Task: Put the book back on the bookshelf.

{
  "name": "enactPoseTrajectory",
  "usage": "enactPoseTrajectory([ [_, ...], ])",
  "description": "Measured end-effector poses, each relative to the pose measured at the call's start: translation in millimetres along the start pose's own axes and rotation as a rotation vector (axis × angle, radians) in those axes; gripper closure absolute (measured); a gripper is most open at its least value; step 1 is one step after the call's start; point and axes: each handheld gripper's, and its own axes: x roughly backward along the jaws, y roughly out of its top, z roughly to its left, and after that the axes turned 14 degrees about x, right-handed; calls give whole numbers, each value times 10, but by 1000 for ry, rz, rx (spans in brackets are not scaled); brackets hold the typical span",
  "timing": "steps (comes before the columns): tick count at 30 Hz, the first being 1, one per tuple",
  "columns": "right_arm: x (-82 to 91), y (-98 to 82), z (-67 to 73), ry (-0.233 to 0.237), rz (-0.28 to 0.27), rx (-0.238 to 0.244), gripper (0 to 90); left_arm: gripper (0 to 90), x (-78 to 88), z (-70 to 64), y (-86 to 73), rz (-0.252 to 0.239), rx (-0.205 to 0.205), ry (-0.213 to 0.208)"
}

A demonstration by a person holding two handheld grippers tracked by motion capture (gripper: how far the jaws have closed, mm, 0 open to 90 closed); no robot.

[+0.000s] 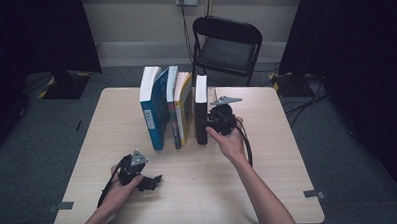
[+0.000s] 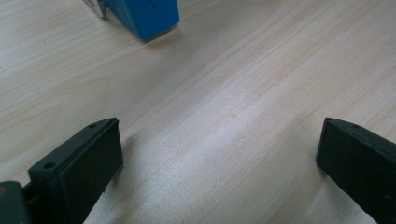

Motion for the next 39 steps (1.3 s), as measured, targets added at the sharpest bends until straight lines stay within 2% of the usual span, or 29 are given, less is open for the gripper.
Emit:
enactPoseTrajectory([
  [4,-4,-3,13,-7,3,6,493,0,0,0,0,0,0,0],
  [6,-5,-9,19,14,9,3,415,0,0,0,0,0,0,0],
  [8,27,-19,36,21,-6,5,393,0,0,2,0,0,-1,-1],
  [12,155,-67,64,29,-23,5,333,0,9,15,2,6,-7,6],
  [14,242,-129,66,31,-42,0,312,0,8,19,0,1,-3,7],
  [17,381,-261,67,27,-42,-3,284,0,12,26,-3,2,6,7],
  [20,536,-454,66,12,-34,-32,237,0,18,48,-2,1,1,14],
  [22,617,-608,45,12,-36,-61,219,0,20,52,-7,-4,16,16],
  [24,690,-779,23,-14,-25,-62,210,0,28,70,-10,-5,16,23],
  [28,801,-1192,-71,-34,43,-87,194,0,36,92,-12,-5,23,31],
  [31,874,-1426,-153,-59,73,-115,191,0,34,99,-7,-6,26,33],
  [35,931,-1709,-228,-105,132,-120,189,0,33,103,-6,-9,30,39],
  [37,917,-1853,-257,-108,159,-121,189,0,31,102,-6,-10,33,37],
  [39,904,-1917,-269,-116,178,-131,188,0,33,106,-4,-7,33,41],
])
